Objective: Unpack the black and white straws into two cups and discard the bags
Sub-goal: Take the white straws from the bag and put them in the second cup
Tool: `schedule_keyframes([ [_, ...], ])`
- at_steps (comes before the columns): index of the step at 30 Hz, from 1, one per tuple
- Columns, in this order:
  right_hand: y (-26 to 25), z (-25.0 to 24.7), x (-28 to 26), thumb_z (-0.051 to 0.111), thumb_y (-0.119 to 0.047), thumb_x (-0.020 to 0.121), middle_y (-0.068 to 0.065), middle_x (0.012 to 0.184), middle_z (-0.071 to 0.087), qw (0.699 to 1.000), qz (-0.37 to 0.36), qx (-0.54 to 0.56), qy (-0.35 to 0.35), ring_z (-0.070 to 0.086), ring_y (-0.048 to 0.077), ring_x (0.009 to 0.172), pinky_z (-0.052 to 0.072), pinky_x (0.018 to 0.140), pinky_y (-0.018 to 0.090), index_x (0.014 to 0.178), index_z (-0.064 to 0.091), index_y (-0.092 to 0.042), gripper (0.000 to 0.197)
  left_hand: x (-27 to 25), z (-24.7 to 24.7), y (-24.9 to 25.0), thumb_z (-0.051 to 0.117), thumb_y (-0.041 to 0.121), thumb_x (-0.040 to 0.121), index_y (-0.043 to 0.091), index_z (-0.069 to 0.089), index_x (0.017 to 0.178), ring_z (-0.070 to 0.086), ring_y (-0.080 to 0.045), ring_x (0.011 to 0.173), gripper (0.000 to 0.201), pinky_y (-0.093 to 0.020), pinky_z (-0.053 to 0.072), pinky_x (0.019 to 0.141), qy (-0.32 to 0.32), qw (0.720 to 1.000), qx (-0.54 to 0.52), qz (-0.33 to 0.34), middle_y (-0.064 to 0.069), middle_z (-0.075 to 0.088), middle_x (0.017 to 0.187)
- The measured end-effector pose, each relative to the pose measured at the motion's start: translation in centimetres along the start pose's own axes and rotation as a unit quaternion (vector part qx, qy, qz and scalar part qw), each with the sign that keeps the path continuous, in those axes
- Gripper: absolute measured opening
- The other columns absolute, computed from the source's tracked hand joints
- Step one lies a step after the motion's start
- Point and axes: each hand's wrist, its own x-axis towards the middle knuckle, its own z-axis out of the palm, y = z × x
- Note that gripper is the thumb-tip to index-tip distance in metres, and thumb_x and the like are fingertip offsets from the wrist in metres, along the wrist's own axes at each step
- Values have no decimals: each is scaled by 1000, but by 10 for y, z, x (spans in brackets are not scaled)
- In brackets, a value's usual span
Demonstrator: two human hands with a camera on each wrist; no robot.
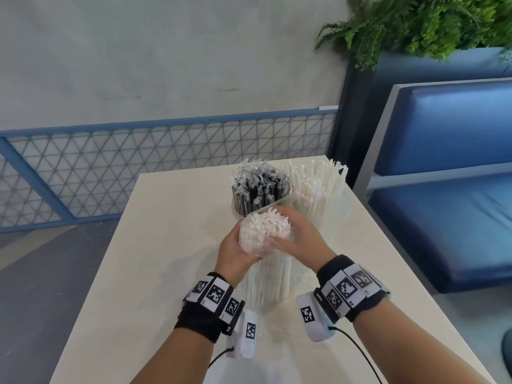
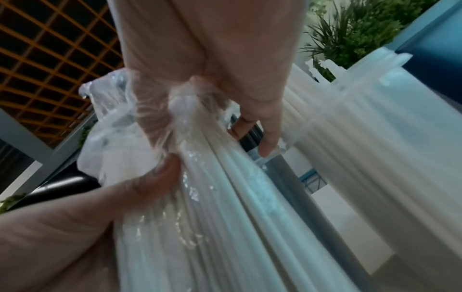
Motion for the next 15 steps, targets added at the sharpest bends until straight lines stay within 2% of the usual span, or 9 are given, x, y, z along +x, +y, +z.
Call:
schedule_keyframes([
  [3, 1, 3, 2, 73, -8, 75, -6, 106, 61, 1000, -3, 24, 4, 57, 9, 100, 41, 87, 6, 116, 53, -15, 46, 0, 0, -1, 86, 27, 43, 26, 59, 110, 64, -15, 106, 72, -30, 53, 86, -3, 1000, -1, 5, 1, 68, 110],
  [5, 2, 5, 1, 72, -1, 74, -11, 98, 59, 997, 18, 76, 9, 58, 3, 94, 45, 82, 6, 105, 52, -22, 42, -1, 0, -1, 88, 18, 47, 25, 58, 108, 66, -9, 101, 68, -21, 53, 79, -15, 1000, -7, 6, 5, 69, 106],
  [6, 2, 6, 0, 70, 1, 75, -8, 97, 60, 993, 37, 115, 9, 59, 3, 93, 48, 81, 9, 102, 52, -22, 40, -1, 1, -1, 89, 14, 51, 25, 58, 107, 66, -9, 99, 65, -19, 53, 77, -19, 1000, -5, 8, 6, 69, 104],
  [8, 4, 8, -1, 70, 1, 76, -1, 99, 62, 983, 72, 169, 4, 61, 6, 94, 52, 80, 14, 104, 52, -19, 38, -2, -1, -3, 88, 19, 53, 26, 58, 108, 66, -12, 102, 63, -22, 54, 79, -21, 1000, -2, 11, 4, 69, 106],
  [9, 4, 7, -2, 70, -1, 77, -2, 99, 62, 983, 74, 168, -4, 61, 2, 93, 52, 79, 13, 105, 52, -18, 38, -2, -3, -4, 87, 24, 51, 27, 58, 111, 65, -14, 105, 66, -26, 54, 83, -18, 1000, -2, 10, 2, 69, 109],
  [11, 0, 5, -1, 72, -7, 77, -14, 92, 60, 991, 53, 120, -26, 58, -11, 85, 47, 76, 5, 101, 52, -22, 35, -2, -6, -7, 85, 27, 48, 27, 59, 112, 65, -17, 106, 69, -32, 54, 86, -12, 1000, -1, 0, 2, 70, 109],
  [13, -2, 2, 0, 75, -11, 75, -21, 89, 54, 996, 29, 74, -27, 55, -15, 80, 41, 74, -1, 93, 49, -30, 37, -1, -7, -8, 85, 24, 48, 27, 61, 107, 66, -15, 102, 64, -28, 55, 81, -14, 1000, 1, -6, 6, 72, 101],
  [15, -3, 3, -1, 76, -10, 74, -20, 88, 55, 996, 27, 83, -12, 55, -14, 79, 44, 74, 3, 89, 48, -36, 41, 0, -7, -9, 85, 25, 48, 27, 61, 106, 67, -13, 100, 63, -24, 54, 76, -21, 1000, -4, -8, 6, 72, 100],
])
